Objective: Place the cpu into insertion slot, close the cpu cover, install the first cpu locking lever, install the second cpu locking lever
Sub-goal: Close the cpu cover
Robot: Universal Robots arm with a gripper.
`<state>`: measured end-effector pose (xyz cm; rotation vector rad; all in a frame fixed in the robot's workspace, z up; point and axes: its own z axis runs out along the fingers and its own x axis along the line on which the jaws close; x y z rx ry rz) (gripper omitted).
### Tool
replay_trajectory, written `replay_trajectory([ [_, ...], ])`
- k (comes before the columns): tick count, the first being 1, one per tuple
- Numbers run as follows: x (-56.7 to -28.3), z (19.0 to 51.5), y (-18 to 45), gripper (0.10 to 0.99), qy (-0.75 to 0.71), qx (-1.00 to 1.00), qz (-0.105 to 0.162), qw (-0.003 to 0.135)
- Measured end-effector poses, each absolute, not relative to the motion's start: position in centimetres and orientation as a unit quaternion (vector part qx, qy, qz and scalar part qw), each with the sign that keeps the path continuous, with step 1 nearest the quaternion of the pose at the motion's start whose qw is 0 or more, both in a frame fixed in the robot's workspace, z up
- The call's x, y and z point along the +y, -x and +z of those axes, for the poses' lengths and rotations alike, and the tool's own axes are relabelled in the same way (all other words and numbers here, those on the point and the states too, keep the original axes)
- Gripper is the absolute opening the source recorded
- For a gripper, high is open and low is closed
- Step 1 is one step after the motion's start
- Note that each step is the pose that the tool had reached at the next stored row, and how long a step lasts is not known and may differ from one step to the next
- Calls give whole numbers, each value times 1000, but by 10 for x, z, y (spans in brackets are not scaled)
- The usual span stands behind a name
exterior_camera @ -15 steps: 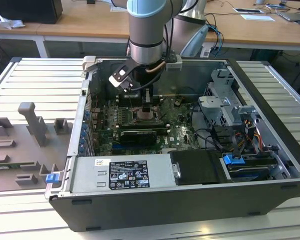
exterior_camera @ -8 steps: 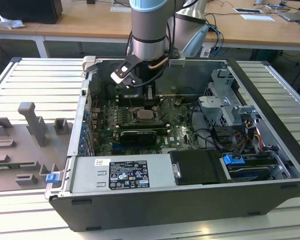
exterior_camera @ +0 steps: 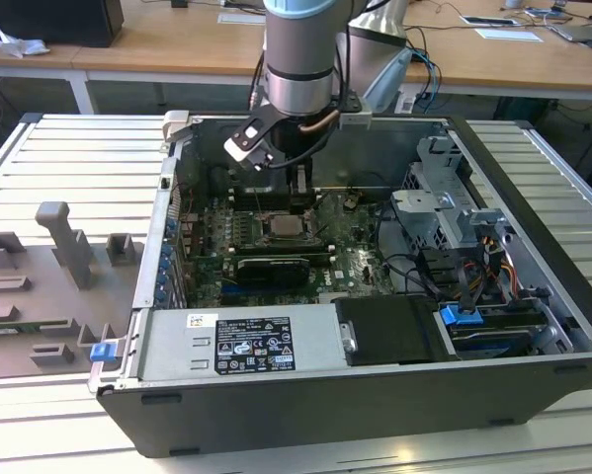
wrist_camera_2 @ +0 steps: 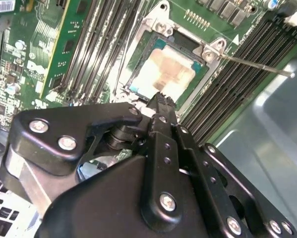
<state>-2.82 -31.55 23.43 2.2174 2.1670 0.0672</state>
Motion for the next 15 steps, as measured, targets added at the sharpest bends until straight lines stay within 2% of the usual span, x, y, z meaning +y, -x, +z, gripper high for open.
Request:
replay_trajectory([
  [4,-316,236,24,106,-715,699,22,20],
  [10,-316,259,24,106,-715,699,22,20],
  [15,-316,265,21,106,-715,699,21,20],
])
